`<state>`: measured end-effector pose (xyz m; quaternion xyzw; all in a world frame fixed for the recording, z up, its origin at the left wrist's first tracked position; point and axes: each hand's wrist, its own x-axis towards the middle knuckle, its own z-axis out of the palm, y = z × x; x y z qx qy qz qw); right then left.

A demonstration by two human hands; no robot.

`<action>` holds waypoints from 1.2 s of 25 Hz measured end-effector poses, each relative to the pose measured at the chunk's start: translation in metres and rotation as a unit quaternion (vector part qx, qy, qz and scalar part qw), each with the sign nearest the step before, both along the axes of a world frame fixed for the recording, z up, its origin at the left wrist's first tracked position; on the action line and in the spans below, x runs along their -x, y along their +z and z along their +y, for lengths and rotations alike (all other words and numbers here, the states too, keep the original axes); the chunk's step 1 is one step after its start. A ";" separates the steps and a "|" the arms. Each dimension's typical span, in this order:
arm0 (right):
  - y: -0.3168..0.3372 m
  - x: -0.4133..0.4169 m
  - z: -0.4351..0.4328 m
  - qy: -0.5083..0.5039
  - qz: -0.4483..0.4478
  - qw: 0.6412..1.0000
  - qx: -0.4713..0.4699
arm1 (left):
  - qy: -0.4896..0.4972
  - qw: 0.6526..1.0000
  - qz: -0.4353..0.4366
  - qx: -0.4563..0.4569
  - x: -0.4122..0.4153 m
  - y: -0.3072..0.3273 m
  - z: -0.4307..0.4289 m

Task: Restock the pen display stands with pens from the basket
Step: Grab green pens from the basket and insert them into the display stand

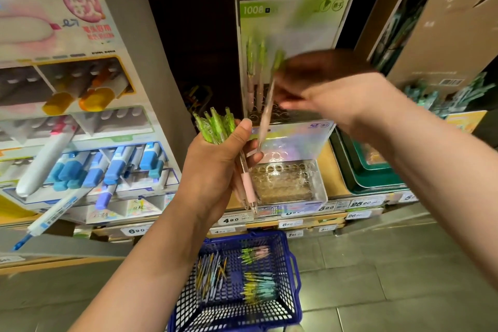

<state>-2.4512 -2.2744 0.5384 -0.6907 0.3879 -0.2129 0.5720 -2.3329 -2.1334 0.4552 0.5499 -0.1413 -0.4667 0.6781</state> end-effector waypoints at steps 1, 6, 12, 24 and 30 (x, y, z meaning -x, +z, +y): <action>0.008 0.002 -0.008 -0.019 -0.020 0.999 0.040 | 0.000 1.000 0.014 0.002 -0.001 0.000 0.000; 0.018 0.001 -0.028 -0.115 -0.027 0.965 0.236 | -0.032 0.999 0.041 -0.001 -0.003 -0.003 0.004; 0.009 -0.015 -0.029 -0.093 0.017 0.952 0.290 | -0.033 0.998 0.058 -0.005 -0.004 -0.002 0.003; -0.010 -0.027 -0.025 -0.047 0.127 0.922 0.362 | -0.039 0.998 0.055 0.002 -0.007 -0.002 0.009; -0.017 -0.023 -0.028 -0.028 0.189 0.912 0.363 | -0.037 0.998 0.049 -0.013 -0.007 0.002 0.009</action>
